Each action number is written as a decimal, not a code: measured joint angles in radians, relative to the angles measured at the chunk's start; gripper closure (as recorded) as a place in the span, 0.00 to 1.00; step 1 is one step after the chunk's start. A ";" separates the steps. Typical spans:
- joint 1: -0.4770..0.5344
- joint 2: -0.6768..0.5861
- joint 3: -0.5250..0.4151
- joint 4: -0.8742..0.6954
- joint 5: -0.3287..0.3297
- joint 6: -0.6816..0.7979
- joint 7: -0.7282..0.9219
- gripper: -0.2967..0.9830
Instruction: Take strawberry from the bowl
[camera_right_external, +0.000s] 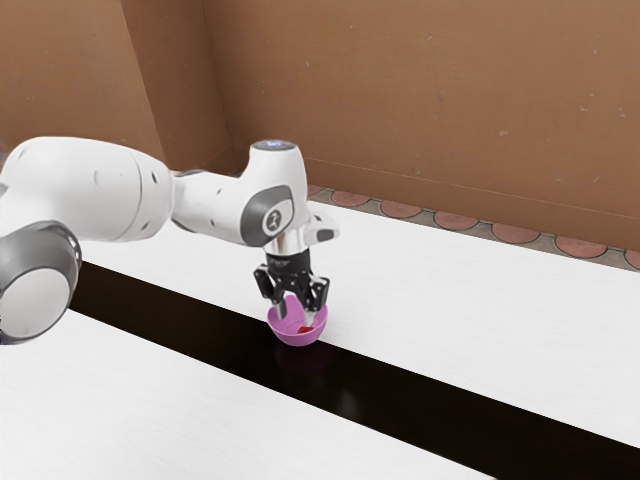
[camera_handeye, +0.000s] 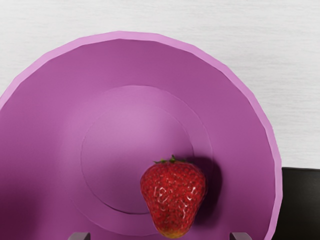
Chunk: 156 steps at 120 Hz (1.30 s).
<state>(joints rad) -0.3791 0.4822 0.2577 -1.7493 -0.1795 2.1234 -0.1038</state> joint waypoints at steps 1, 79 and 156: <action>0.000 0.001 0.000 0.000 -0.001 0.002 0.000 0.51; 0.002 0.069 0.001 0.036 -0.023 0.048 -0.002 0.53; 0.011 0.095 0.001 0.046 -0.023 0.051 -0.002 0.65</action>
<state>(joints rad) -0.3678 0.5776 0.2592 -1.7031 -0.2030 2.1744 -0.1062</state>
